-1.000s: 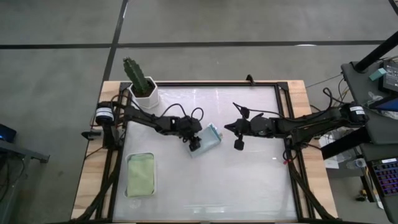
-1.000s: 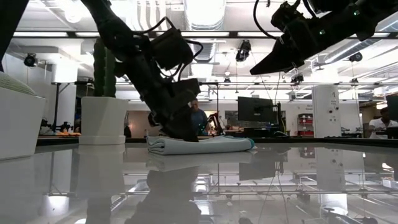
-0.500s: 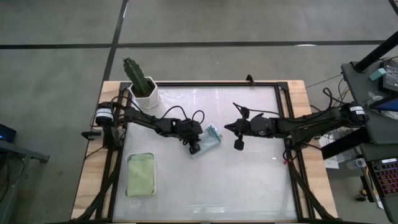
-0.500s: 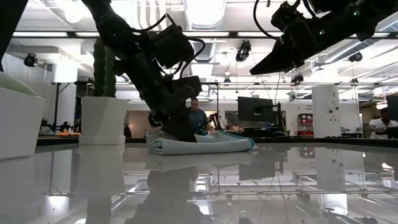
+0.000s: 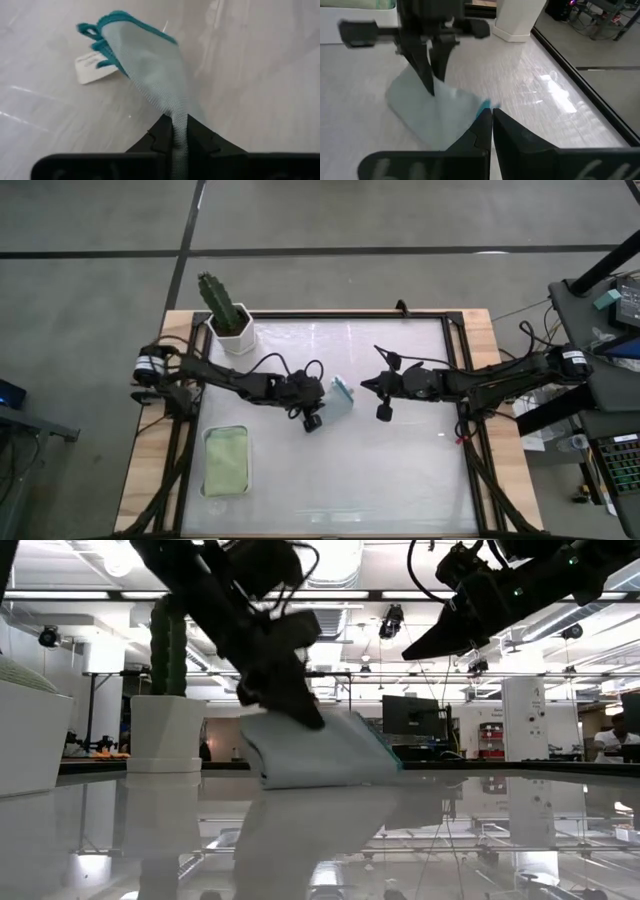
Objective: Fold microfiber towels
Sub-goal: Put the light blue microfiber towel into the white bin
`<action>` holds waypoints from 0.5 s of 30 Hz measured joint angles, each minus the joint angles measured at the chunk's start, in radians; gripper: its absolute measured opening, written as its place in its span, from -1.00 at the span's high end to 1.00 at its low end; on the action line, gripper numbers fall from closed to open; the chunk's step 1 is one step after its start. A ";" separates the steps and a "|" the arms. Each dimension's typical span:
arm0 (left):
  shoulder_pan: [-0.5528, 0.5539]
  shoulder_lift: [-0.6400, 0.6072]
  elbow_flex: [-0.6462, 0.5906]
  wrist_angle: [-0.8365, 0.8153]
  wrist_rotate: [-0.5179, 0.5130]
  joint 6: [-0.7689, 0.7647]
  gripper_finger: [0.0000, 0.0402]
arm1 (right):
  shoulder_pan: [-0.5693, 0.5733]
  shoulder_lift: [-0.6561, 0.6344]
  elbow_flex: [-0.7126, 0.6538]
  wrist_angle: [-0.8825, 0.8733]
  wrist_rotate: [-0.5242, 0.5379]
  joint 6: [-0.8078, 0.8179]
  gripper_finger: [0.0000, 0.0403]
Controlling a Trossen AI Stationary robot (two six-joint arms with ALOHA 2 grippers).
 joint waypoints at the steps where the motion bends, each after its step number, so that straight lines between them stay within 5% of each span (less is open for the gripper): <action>1: -0.006 -0.018 0.000 -0.016 -0.006 -0.012 0.93 | 0.000 0.000 0.000 -0.001 0.000 0.000 0.96; 9: -0.077 -0.165 0.007 -0.147 -0.017 -0.195 0.93 | 0.000 -0.033 0.000 -0.030 0.001 0.000 0.96; 15: -0.182 -0.284 0.060 -0.312 -0.021 -0.471 0.95 | 0.000 -0.050 0.000 -0.059 0.001 0.002 0.96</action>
